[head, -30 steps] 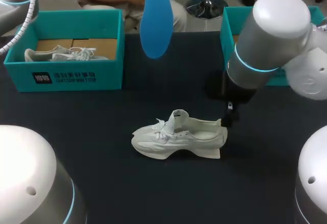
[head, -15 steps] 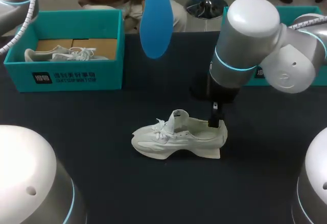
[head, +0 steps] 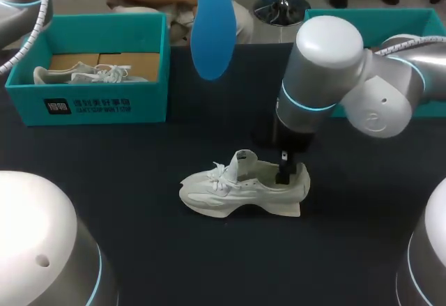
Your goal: Take the shoe out of the shoebox, open the shoe tongue, remove and reinsert the insole, then place the shoe into the shoebox
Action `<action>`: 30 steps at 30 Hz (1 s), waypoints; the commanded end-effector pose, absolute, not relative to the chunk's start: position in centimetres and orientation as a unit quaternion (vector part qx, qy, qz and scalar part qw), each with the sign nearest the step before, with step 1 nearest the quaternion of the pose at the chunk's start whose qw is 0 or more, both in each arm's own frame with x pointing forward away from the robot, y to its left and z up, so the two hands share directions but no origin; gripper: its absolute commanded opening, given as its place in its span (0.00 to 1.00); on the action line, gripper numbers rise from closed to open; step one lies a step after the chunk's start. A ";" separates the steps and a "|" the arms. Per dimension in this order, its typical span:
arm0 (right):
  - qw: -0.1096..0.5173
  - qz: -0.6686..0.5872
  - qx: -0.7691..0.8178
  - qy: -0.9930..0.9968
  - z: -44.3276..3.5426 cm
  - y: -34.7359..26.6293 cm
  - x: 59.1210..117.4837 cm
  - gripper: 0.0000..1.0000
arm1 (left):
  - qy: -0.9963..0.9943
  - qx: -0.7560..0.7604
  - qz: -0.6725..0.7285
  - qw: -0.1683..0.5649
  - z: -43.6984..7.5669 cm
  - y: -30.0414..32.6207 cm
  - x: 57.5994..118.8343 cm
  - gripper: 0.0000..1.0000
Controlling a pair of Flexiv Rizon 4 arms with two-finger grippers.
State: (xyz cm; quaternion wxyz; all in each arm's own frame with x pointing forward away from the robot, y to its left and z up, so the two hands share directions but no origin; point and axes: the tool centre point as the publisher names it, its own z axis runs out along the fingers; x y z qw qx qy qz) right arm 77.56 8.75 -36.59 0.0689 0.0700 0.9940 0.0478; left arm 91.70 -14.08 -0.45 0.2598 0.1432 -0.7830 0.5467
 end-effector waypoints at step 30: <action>0.047 0.050 0.057 0.996 -38.3 9.6 76.8 0.00 | -0.783 0.142 0.546 0.260 -0.5 -14.1 91.8 0.00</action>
